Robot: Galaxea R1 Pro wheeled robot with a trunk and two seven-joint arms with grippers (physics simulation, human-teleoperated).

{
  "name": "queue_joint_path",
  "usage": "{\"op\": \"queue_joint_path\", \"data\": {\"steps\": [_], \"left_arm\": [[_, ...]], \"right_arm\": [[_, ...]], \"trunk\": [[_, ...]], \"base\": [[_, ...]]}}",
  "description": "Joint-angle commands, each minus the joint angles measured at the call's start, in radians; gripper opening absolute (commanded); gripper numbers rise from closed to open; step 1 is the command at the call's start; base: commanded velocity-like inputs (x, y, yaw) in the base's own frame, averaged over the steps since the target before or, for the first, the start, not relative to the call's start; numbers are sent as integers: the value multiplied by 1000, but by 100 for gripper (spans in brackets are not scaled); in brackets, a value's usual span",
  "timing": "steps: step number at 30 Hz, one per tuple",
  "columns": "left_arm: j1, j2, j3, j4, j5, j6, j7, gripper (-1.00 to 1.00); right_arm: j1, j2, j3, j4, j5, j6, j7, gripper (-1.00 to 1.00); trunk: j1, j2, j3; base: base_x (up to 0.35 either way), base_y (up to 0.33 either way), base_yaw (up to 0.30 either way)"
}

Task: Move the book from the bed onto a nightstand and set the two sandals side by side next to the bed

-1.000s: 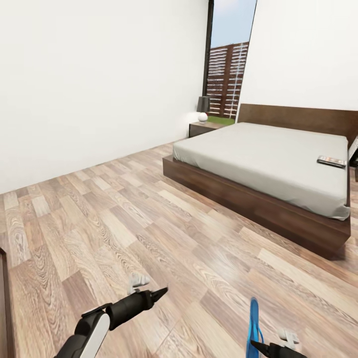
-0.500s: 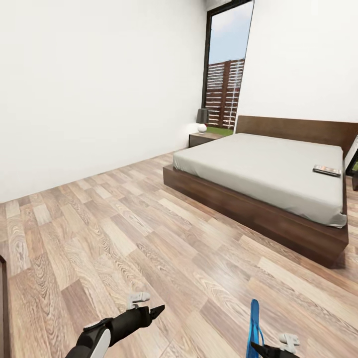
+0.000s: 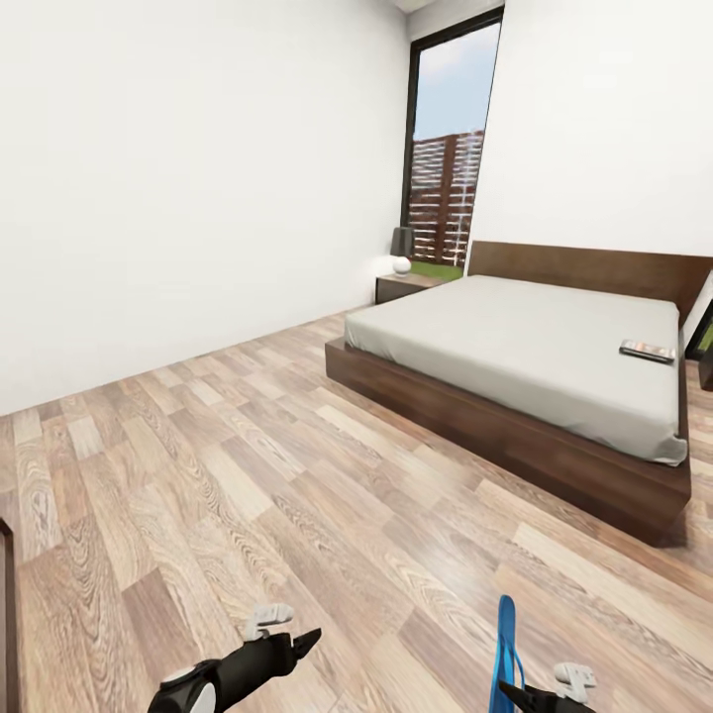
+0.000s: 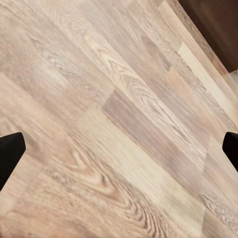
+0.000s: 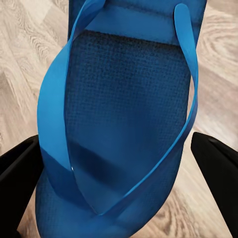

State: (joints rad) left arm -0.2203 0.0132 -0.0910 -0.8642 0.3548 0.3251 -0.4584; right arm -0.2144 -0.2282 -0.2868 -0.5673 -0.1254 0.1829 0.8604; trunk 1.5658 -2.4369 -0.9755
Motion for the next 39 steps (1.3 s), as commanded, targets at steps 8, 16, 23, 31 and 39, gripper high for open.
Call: {"op": "queue_joint_path", "data": {"steps": [8, 16, 23, 31, 39], "left_arm": [[1, 0, -4, 8, 10, -1, 1, 100], [1, -2, -5, 67, 10, -15, 1, 100], [1, -6, -17, 142, -1, -82, 1, 100], [1, -10, -23, 174, -27, -135, 1, 100], [1, -6, -22, 313, -29, -200, 1, 100]], "right_arm": [[0, 2, 0, 0, -8, 10, 4, -100], [0, 3, 0, 0, -8, 10, 3, -100], [0, 3, 0, 1, -7, 8, 2, -100], [0, 3, 0, 33, -7, 6, -1, -100], [0, 4, 0, 240, -8, -125, -2, -100]], "trunk": [[-31, 56, 24], [-62, 112, 49], [-88, 161, 71], [-119, 217, 96], [-150, 273, 121]], "base": [[0, 0, 0], [0, 0, 0], [0, 0, 0], [0, 0, 0], [0, 0, 0]]}}
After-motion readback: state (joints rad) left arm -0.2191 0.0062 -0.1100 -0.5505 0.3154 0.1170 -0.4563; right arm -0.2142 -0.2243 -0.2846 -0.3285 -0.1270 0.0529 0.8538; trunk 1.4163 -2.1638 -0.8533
